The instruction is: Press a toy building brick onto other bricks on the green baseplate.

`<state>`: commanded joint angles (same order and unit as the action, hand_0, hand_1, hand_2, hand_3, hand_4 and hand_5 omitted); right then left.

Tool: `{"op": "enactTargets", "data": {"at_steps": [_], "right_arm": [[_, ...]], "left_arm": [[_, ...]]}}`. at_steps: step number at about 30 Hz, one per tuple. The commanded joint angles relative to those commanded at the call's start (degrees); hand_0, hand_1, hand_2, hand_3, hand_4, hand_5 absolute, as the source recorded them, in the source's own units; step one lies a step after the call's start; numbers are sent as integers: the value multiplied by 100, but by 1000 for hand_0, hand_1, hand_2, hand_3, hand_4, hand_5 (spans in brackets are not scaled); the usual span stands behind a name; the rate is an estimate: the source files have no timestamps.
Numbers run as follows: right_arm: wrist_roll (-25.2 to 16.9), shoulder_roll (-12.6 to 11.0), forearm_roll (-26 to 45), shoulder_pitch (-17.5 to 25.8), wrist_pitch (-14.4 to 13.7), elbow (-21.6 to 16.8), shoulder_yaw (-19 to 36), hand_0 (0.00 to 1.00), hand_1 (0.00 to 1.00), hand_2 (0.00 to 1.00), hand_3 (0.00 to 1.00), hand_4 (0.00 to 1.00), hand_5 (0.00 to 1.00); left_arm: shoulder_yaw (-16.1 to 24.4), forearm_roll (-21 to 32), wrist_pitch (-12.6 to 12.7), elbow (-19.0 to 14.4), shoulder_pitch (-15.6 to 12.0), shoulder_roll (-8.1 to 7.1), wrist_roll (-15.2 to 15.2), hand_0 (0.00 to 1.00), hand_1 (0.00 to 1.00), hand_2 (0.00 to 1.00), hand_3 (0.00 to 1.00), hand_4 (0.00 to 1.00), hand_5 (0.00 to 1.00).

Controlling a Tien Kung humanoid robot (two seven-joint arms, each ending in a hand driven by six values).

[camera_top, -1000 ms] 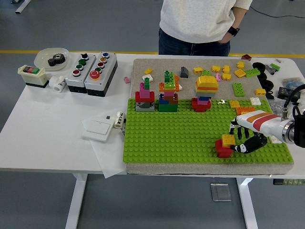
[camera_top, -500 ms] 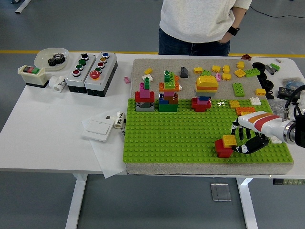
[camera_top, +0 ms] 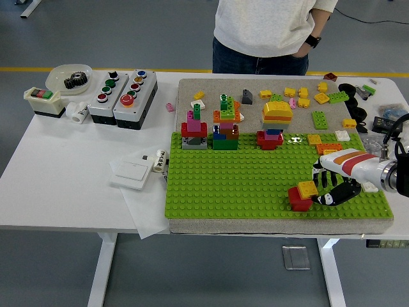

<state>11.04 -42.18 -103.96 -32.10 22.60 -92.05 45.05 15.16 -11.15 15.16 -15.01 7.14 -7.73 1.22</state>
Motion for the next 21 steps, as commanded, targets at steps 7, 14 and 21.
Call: {"op": "enactTargets", "data": {"at_steps": [7, 14, 21], "right_arm": [[-18, 3, -8, -3, 2, 8, 9, 302, 427, 530, 516, 784, 406], [-26, -3, -27, -1, 46, 7, 27, 292, 432, 545, 524, 814, 429], [-49, -3, -122, 18, 145, 16, 99, 286, 442, 596, 579, 872, 458]], "left_arm": [[-5, 0, -3, -1, 1, -3, -2, 799, 886, 901, 751, 789, 761], [-9, 7, -1, 0, -1, -1, -4, 799, 886, 902, 751, 789, 760], [1, -12, -1, 0, -11, 1, 5, 799, 887, 902, 751, 789, 761]]}}
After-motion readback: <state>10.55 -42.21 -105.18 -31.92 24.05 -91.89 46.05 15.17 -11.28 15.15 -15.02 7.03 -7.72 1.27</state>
